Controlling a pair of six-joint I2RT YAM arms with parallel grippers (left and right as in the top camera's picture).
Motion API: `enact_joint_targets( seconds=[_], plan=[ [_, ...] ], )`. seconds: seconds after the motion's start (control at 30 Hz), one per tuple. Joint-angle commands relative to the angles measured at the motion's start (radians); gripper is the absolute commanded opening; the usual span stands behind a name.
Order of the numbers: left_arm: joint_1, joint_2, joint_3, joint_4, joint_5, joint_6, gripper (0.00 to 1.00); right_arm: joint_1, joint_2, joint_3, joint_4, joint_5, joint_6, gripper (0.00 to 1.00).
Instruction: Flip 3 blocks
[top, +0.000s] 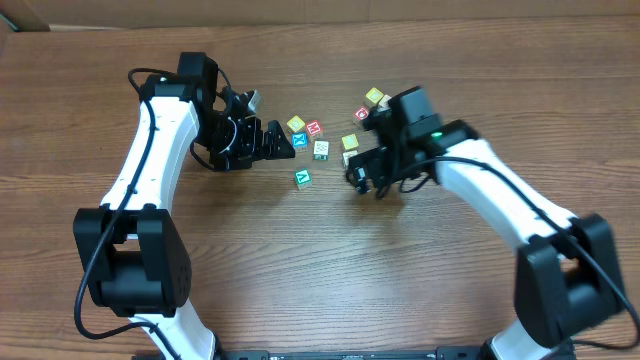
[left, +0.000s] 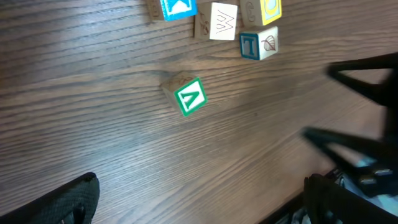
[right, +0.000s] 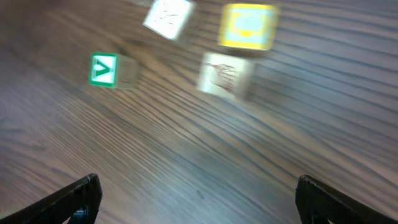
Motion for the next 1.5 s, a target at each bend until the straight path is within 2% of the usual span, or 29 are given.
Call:
enact_joint_targets(
  seconds=[0.0, 0.1, 0.17, 0.3, 0.37, 0.57, 0.67, 1.0, 1.3, 1.47],
  plan=[
    [0.005, -0.007, 0.021, 0.003, -0.041, -0.012, 0.98, 0.042, 0.023, 0.023, 0.044, -0.055, -0.002, 1.00],
    [0.005, -0.007, 0.021, 0.010, -0.043, -0.011, 0.98, 0.050, 0.029, 0.023, 0.113, 0.001, 0.045, 0.97],
    [0.005, -0.007, 0.021, 0.022, -0.043, -0.011, 0.98, 0.047, 0.032, 0.023, 0.154, 0.000, 0.048, 0.91],
    [0.005, -0.007, 0.021, 0.041, -0.042, -0.012, 0.99, 0.045, 0.051, 0.023, 0.207, 0.034, 0.047, 0.87],
    [0.005, -0.007, 0.021, 0.045, -0.043, -0.012, 0.99, 0.045, 0.065, 0.023, 0.220, 0.044, 0.047, 0.81],
    [0.005, -0.007, 0.021, 0.047, -0.043, -0.011, 0.99, 0.045, 0.126, 0.023, 0.238, 0.080, 0.055, 0.72],
    [0.005, -0.007, 0.021, 0.047, -0.043, -0.011, 0.99, 0.045, 0.155, 0.023, 0.251, 0.097, 0.076, 0.72],
    [0.005, -0.007, 0.021, 0.049, -0.043, -0.011, 0.99, 0.045, 0.183, 0.023, 0.311, 0.233, 0.283, 0.62],
    [0.005, -0.007, 0.021, 0.051, -0.043, -0.011, 1.00, 0.046, 0.224, 0.016, 0.302, 0.213, 0.325, 0.55],
    [0.005, -0.007, 0.021, 0.056, -0.043, -0.011, 1.00, 0.046, 0.224, 0.016, 0.299, 0.214, 0.329, 0.43]
  ],
)
